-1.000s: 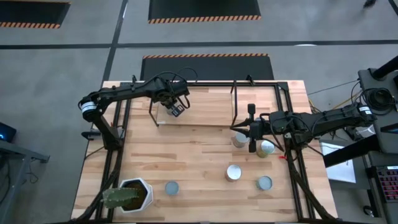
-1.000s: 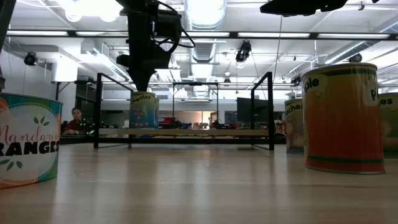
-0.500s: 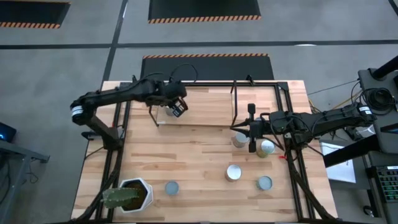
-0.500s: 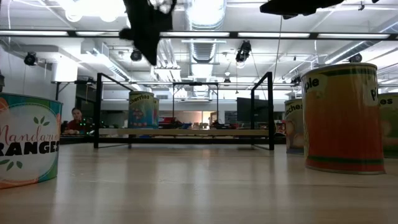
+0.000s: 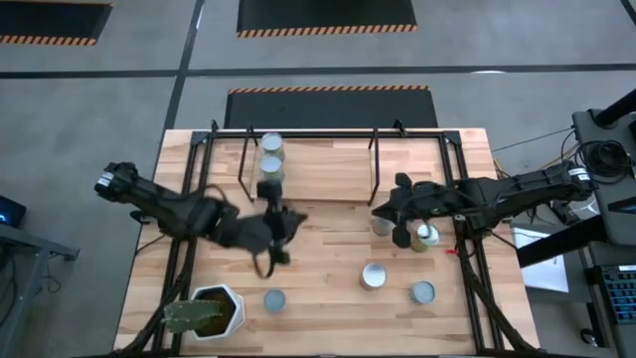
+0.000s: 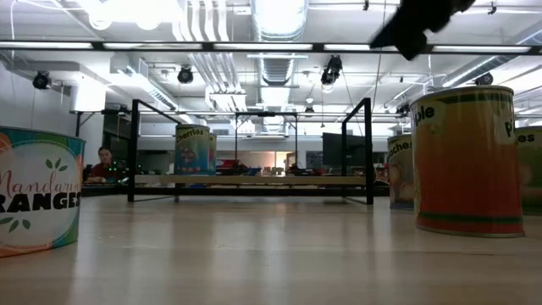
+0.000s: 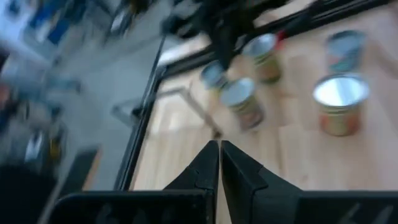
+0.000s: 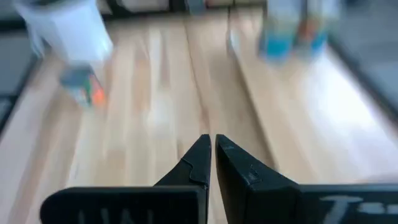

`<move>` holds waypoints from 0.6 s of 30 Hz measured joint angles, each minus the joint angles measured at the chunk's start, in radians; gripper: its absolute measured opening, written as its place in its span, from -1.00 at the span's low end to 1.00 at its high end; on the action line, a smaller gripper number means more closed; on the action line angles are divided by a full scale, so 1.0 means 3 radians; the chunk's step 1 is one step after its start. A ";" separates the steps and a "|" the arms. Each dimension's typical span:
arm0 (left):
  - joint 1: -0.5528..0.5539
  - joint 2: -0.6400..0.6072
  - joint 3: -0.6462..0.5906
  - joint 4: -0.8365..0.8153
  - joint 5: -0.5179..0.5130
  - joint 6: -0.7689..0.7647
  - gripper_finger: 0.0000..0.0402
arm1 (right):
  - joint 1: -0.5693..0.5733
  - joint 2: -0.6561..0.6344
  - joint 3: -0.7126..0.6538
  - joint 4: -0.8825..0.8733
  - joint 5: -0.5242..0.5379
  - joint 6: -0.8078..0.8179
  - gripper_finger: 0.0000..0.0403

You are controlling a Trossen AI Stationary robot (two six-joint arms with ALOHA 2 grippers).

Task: Pick and place cans onto a shelf
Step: Put the canned peaches on the shelf

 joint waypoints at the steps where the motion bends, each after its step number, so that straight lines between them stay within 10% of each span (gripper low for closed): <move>1: -0.0074 -0.0027 -0.0092 0.0123 0.0026 0.0137 -1.00 | 0.0000 0.0062 0.0078 -0.0268 0.0003 0.0168 -0.94; 9: -0.0148 -0.0553 -0.1011 0.1082 0.0277 0.0529 -1.00 | 0.0001 0.0497 0.0574 -0.1932 0.0003 0.1307 -0.94; 18: -0.0074 -0.1239 -0.1317 0.1441 0.0273 0.0482 -1.00 | -0.0015 0.0778 0.0768 -0.2100 -0.0028 0.1784 -0.92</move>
